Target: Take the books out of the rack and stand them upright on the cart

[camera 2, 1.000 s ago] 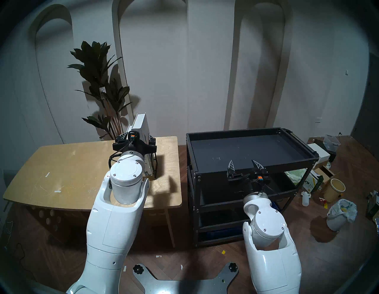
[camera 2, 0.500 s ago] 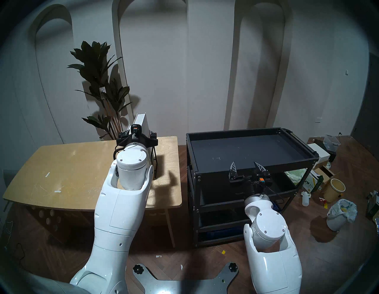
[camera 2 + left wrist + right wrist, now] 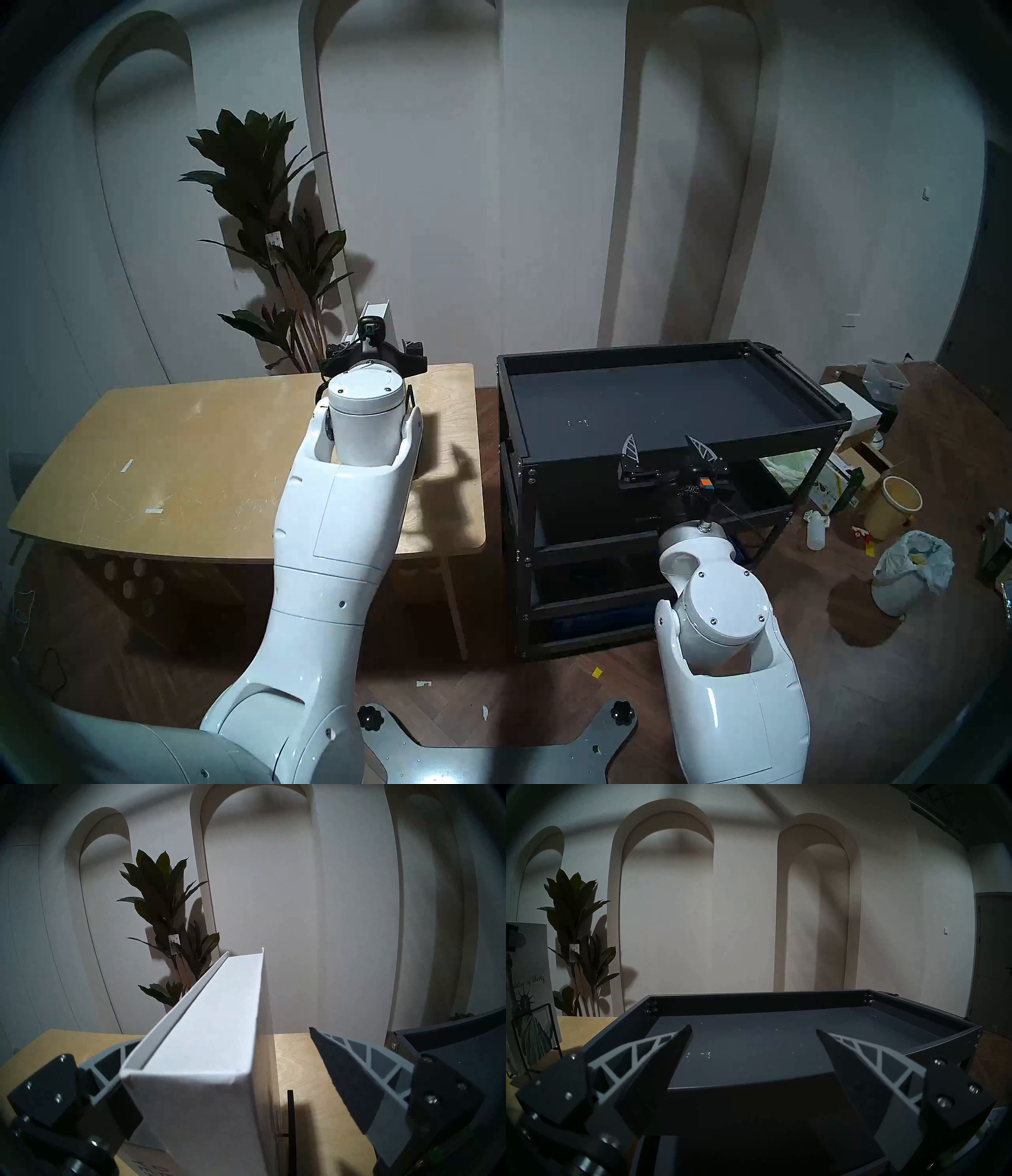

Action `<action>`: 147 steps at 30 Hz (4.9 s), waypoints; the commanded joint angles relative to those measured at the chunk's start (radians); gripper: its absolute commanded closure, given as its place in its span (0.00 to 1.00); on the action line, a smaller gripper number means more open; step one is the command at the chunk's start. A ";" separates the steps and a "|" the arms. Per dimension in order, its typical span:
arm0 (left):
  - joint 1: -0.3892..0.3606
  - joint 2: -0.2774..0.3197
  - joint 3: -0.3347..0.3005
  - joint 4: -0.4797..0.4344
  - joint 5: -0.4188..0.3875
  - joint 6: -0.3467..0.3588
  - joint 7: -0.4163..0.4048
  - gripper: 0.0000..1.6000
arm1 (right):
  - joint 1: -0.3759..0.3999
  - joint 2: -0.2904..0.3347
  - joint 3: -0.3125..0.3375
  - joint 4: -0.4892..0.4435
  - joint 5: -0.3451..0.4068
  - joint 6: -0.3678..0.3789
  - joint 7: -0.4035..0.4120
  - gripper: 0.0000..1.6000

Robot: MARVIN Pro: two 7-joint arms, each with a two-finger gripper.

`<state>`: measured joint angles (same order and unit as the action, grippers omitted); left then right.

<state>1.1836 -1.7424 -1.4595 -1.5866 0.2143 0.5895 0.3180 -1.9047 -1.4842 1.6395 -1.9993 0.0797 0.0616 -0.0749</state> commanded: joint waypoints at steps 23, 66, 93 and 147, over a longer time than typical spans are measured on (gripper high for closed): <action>-0.104 -0.033 -0.023 -0.009 -0.028 0.001 -0.006 1.00 | 0.022 -0.001 -0.016 -0.013 -0.013 -0.005 0.000 0.00; -0.334 -0.210 0.301 0.005 0.059 0.134 -0.078 1.00 | 0.108 0.001 -0.188 -0.031 -0.120 -0.085 0.038 0.00; -0.529 -0.265 0.235 0.377 -0.039 0.086 -0.010 1.00 | 0.333 -0.102 -0.257 0.160 -0.017 -0.133 -0.092 0.00; -0.597 -0.262 0.431 0.562 -0.272 0.041 0.231 1.00 | 0.745 -0.204 -0.373 0.647 0.113 -0.383 -0.310 0.00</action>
<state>0.6061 -1.9988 -1.0804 -0.9686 -0.0609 0.6312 0.5556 -1.2201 -1.6762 1.2660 -1.3522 0.1853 -0.2931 -0.3808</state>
